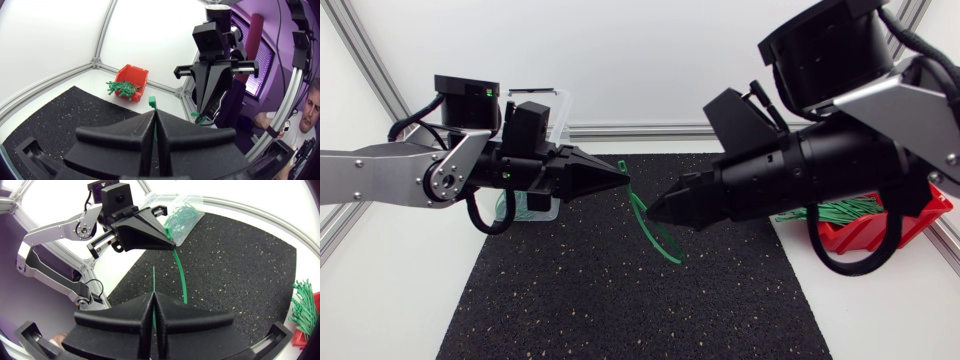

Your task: Take a green cable tie from the red box, thread the tail through the head to close it, then place it in the transparent bin on the left.

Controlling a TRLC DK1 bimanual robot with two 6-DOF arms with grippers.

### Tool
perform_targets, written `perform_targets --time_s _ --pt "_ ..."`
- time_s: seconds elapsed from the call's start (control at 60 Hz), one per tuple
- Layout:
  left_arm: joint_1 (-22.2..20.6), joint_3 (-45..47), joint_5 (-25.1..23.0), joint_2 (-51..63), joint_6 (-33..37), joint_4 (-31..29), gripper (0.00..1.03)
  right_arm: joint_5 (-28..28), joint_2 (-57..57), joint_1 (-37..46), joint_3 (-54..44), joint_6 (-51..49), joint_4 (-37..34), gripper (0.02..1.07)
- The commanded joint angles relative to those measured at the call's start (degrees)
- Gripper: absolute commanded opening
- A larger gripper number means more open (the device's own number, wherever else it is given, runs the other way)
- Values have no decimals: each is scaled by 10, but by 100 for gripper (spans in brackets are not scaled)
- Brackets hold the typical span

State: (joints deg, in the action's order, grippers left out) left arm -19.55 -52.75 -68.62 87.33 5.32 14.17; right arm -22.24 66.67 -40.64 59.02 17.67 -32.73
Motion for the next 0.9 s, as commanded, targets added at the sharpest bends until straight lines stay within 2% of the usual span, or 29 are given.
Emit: perform_targets --time_s 0.0,0.067,0.25,0.5,0.883 --pt "8 35 -14 13 -79 63 4 -1 20 3 6 35 5 7" --pt "14 54 -16 23 -100 114 4 -5 30 5 13 46 4 7" --pt "28 53 -36 80 -100 153 4 -22 55 15 20 102 10 7" --pt "28 64 -49 84 -108 163 4 -40 74 40 21 231 32 7" --pt "11 65 -49 107 -137 171 4 -92 101 46 46 338 22 7"
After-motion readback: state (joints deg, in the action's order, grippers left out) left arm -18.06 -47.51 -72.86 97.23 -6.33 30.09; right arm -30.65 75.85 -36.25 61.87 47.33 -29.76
